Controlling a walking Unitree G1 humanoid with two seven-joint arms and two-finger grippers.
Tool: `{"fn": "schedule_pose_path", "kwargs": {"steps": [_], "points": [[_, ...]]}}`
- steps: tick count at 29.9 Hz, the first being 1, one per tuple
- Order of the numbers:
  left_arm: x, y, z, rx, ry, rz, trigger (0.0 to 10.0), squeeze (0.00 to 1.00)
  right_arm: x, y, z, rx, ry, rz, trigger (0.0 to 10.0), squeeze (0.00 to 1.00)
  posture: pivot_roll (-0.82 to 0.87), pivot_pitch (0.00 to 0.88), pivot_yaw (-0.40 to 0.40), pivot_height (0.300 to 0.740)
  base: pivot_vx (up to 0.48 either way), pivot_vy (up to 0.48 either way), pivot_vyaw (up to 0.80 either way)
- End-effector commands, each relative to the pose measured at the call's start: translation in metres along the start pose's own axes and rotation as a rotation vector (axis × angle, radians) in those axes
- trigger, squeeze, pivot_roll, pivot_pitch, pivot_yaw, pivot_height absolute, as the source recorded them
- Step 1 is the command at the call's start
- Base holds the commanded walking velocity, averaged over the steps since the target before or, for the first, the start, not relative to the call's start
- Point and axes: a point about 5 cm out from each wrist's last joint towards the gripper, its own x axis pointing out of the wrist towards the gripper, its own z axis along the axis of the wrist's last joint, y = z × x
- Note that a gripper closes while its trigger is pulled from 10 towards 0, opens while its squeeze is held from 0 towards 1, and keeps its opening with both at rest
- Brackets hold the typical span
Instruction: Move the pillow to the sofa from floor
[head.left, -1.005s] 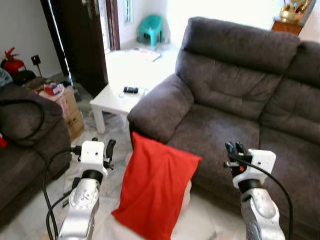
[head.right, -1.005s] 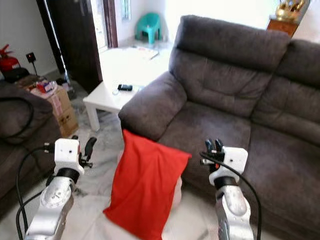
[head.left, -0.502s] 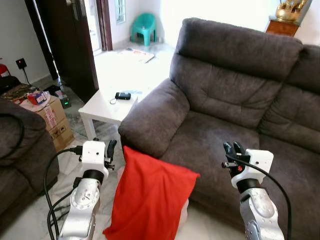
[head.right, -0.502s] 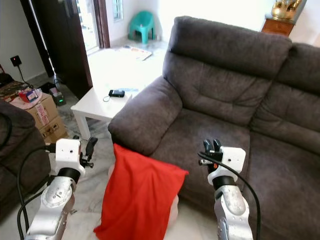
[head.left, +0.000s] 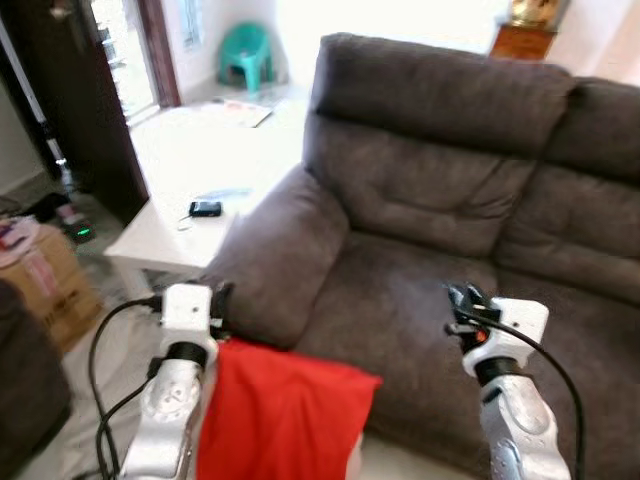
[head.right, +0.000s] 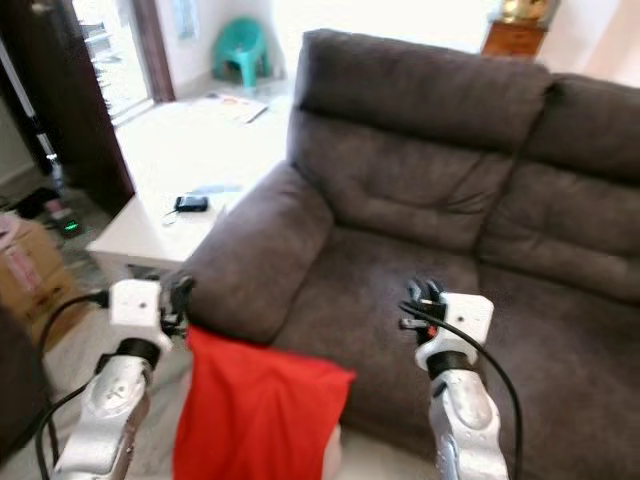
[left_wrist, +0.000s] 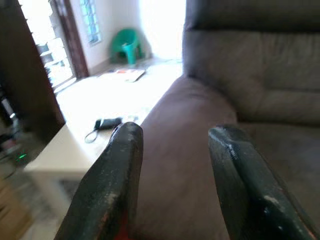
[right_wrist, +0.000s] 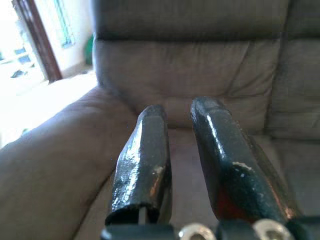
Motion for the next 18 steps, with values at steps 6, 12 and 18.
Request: {"fn": "schedule_pose_path", "kwargs": {"steps": [6,12,18], "points": [[-0.0036,0.0022,-0.0014,-0.014,0.004,-0.015,10.0,0.0,0.0042,0.0053,0.0045,0.003,-0.016,0.018,10.0,0.0,0.03,0.0,-0.078,0.74,0.0,0.0,0.0],[-0.0039,0.0014,-0.0017,-0.014,0.004,-0.02,10.0,0.0,0.0046,0.0044,0.0053,-0.003,-0.021,0.022,10.0,0.0,0.03,0.0,-0.077,0.74,0.0,0.0,0.0],[-0.0041,0.0013,-0.0017,-0.012,0.004,-0.024,10.0,0.0,0.0064,0.0048,0.0057,-0.006,-0.022,0.026,10.0,0.0,0.03,0.0,-0.076,0.74,0.0,0.0,0.0]]}}
